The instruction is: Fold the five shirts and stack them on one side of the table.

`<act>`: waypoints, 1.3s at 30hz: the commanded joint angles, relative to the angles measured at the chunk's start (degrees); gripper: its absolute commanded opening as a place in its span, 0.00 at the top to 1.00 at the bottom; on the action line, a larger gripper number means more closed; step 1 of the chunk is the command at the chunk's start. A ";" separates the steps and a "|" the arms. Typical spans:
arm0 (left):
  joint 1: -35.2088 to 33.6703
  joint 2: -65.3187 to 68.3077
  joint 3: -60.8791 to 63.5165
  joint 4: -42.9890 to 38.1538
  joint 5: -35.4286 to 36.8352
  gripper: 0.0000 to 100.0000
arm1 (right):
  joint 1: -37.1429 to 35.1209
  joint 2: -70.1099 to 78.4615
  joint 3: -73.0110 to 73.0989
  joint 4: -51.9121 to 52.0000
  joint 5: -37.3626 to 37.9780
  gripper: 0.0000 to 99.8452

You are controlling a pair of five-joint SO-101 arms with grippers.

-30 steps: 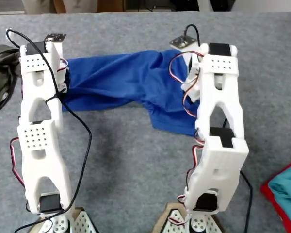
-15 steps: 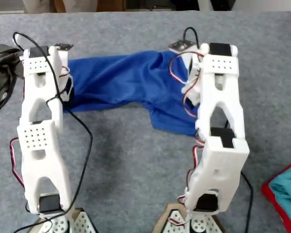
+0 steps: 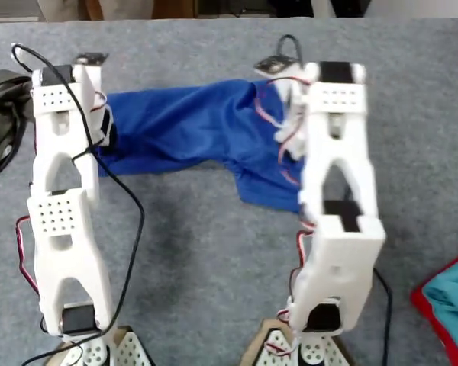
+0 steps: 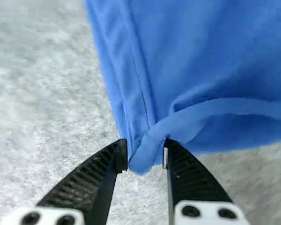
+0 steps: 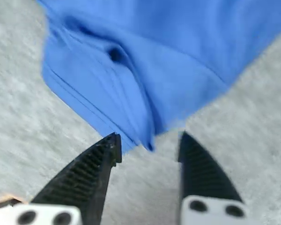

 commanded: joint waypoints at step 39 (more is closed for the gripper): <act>-1.58 -32.31 26.81 0.62 13.54 0.86 | -3.91 11.38 -12.35 -2.11 2.37 0.93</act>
